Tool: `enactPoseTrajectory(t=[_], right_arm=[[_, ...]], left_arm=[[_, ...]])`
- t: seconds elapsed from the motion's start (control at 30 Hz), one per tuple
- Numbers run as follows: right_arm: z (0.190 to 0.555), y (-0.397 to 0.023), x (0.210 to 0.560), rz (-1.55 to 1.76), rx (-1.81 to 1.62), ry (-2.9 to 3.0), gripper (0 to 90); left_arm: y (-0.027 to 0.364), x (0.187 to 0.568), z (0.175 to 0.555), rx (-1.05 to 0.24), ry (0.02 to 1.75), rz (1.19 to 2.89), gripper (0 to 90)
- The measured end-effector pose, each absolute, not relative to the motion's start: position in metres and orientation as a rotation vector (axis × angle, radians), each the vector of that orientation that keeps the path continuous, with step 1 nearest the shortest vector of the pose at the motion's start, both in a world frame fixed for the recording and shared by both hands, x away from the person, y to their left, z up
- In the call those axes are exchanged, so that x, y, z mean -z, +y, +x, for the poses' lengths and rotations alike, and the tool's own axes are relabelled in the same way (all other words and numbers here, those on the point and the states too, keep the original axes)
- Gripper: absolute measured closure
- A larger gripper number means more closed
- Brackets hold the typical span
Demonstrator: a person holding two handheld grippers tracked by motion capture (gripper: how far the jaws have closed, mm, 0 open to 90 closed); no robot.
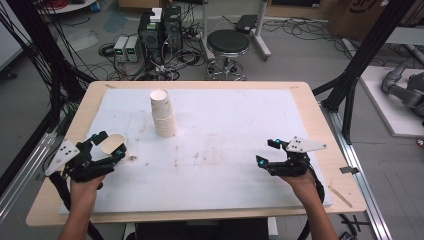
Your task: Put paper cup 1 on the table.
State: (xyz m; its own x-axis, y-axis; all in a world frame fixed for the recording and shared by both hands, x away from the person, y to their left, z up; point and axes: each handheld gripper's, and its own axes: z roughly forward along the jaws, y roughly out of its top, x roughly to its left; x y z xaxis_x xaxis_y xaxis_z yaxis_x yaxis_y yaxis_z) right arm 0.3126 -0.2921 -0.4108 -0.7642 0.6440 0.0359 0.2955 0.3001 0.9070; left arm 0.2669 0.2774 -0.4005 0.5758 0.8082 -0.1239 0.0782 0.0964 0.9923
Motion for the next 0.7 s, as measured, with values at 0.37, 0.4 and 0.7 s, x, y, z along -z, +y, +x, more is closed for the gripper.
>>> enactPoseTrajectory(t=[0.37, 0.4, 0.7], right_arm=[[0.316, -0.288, 0.411, 0.860, -1.446, 2.239, 21.9], [0.316, -0.287, 0.411, 0.856, -1.445, 2.239, 21.8], [0.314, -0.290, 0.410, 0.858, -1.443, 2.231, 21.8]], left_arm=[[0.258, 0.404, 0.267, -0.612, 0.783, 1.451, 15.4], [0.257, 0.404, 0.266, -0.614, 0.780, 1.457, 15.4], [0.249, 0.406, 0.270, -0.592, 0.765, 1.475, 15.5]])
